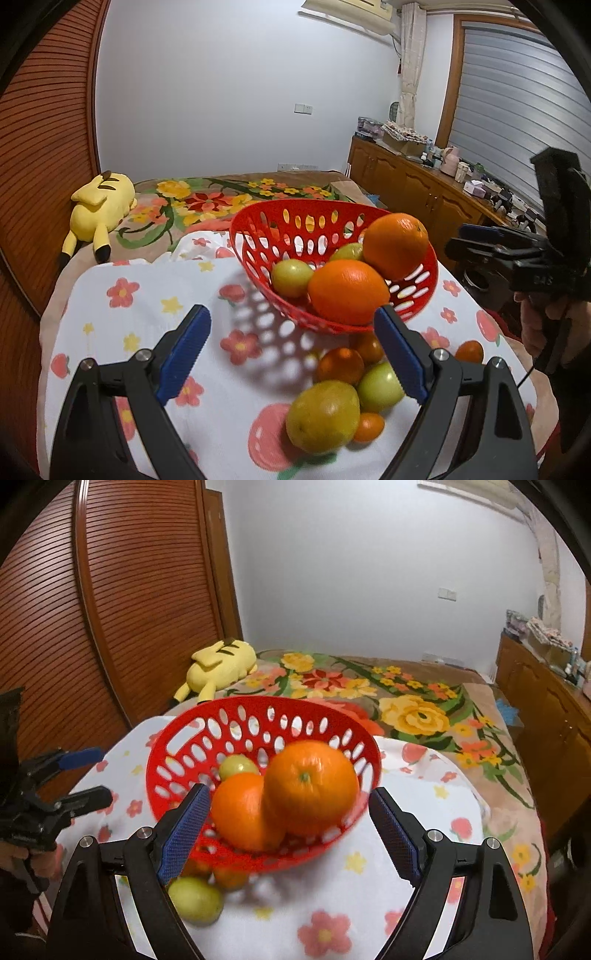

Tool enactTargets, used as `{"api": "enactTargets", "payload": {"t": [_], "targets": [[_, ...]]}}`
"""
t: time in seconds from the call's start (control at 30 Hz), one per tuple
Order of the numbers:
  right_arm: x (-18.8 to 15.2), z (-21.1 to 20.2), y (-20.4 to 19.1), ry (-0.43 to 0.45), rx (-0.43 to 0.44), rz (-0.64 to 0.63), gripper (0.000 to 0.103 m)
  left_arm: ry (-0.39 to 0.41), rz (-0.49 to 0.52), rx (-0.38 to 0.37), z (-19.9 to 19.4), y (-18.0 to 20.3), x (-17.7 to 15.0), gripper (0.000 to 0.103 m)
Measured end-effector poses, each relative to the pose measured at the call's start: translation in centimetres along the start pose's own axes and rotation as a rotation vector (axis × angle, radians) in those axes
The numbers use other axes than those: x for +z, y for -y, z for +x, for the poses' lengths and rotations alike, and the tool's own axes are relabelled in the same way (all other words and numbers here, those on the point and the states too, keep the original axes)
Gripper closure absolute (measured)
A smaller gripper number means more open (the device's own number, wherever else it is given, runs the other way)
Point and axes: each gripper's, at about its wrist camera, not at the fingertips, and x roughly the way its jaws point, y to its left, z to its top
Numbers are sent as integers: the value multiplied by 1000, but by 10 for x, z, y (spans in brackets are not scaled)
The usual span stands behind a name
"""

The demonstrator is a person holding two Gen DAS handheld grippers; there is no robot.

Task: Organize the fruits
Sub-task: 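Withdraw both tools from the basket toward the fruit on the cloth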

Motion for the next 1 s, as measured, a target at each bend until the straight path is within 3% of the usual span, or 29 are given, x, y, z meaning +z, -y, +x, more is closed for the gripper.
{"api": "enactTargets", "payload": {"t": [0.23, 0.67, 1.0], "targets": [[-33, -26, 1, 26, -51, 30, 14, -6, 14, 6, -11, 9, -18, 13], [-69, -64, -3, 54, -51, 56, 20, 18, -8, 41, -38, 12, -44, 13], [-100, -60, 5, 13, -64, 84, 23, 12, 15, 57, -37, 9, -58, 13]]}}
